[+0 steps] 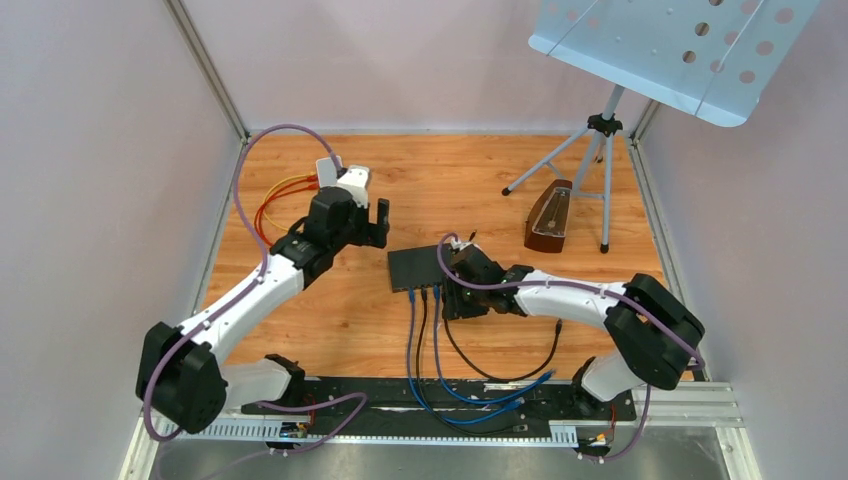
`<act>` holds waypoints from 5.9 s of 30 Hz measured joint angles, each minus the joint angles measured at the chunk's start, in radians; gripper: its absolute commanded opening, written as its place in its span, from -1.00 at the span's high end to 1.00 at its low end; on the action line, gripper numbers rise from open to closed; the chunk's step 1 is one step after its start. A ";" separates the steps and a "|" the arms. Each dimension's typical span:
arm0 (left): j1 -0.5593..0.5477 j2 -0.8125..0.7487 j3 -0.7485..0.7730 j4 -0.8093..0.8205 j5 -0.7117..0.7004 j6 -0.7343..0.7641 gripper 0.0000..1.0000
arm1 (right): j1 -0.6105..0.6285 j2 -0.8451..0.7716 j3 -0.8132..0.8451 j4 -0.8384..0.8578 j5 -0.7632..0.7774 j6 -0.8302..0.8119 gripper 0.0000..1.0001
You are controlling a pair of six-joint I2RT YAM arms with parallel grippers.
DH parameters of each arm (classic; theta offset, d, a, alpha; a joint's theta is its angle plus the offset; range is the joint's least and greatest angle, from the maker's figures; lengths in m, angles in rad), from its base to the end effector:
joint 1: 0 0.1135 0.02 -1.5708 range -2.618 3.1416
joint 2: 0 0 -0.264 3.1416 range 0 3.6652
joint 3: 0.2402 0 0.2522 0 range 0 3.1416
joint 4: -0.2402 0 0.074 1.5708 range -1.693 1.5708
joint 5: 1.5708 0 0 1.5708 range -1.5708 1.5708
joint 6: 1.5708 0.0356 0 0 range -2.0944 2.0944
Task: Pull the plug from the switch port
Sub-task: Pull the connector from the switch port, then pick up the connector from the center of the board, then place the connector at the center of the board, then pull the connector from the switch port.
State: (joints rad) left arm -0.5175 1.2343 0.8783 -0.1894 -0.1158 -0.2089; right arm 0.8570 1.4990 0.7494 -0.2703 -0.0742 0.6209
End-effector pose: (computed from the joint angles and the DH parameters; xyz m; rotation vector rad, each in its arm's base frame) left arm 0.2426 -0.1334 0.2768 0.2583 2.1119 -0.3101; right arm 0.1804 0.2123 0.1605 -0.3489 2.6997 0.5928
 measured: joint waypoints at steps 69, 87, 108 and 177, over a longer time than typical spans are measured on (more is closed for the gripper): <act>0.101 -0.067 -0.056 -0.039 -0.028 -0.098 -1.00 | -0.323 0.465 0.568 -0.200 0.122 0.206 1.00; 0.102 -0.061 -0.056 -0.046 -0.017 -0.095 -1.00 | -0.332 0.369 0.416 -0.076 0.205 0.106 1.00; 0.106 0.087 -0.032 -0.050 0.142 -0.082 -1.00 | -0.335 0.227 0.389 -0.076 -0.035 -0.039 0.38; -0.203 0.512 0.258 -0.292 0.144 0.370 -0.83 | -0.270 0.248 -0.101 0.609 -0.348 0.591 0.28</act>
State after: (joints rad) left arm -0.7204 1.7458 1.1362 -0.4816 0.0284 0.1612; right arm 0.5873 1.7470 0.6479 0.3389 -0.4225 1.2114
